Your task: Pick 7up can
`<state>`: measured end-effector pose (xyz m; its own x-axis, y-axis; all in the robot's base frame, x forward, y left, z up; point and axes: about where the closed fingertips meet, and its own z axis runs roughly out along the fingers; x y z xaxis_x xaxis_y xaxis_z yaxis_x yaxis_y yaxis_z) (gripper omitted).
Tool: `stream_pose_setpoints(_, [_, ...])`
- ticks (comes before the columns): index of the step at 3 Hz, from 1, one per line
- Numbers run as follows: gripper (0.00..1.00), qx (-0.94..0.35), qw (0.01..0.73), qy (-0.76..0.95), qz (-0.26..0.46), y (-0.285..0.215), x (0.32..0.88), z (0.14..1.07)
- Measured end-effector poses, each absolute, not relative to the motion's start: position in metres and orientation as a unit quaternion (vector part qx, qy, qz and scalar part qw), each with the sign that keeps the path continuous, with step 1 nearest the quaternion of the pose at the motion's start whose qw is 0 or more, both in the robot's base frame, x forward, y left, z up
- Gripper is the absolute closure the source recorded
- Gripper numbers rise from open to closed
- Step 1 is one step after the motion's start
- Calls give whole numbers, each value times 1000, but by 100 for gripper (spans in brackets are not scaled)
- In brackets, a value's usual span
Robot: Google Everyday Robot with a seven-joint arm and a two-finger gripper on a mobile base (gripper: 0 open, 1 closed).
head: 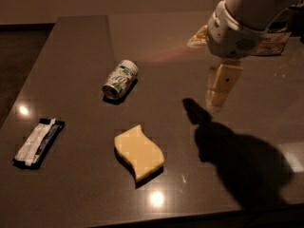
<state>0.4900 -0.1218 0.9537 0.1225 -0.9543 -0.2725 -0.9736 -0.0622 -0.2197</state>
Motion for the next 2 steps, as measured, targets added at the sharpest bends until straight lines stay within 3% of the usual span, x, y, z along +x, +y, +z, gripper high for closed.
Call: stream_pose_setpoints(2, [0,-828,174,532,13,-33,521,944])
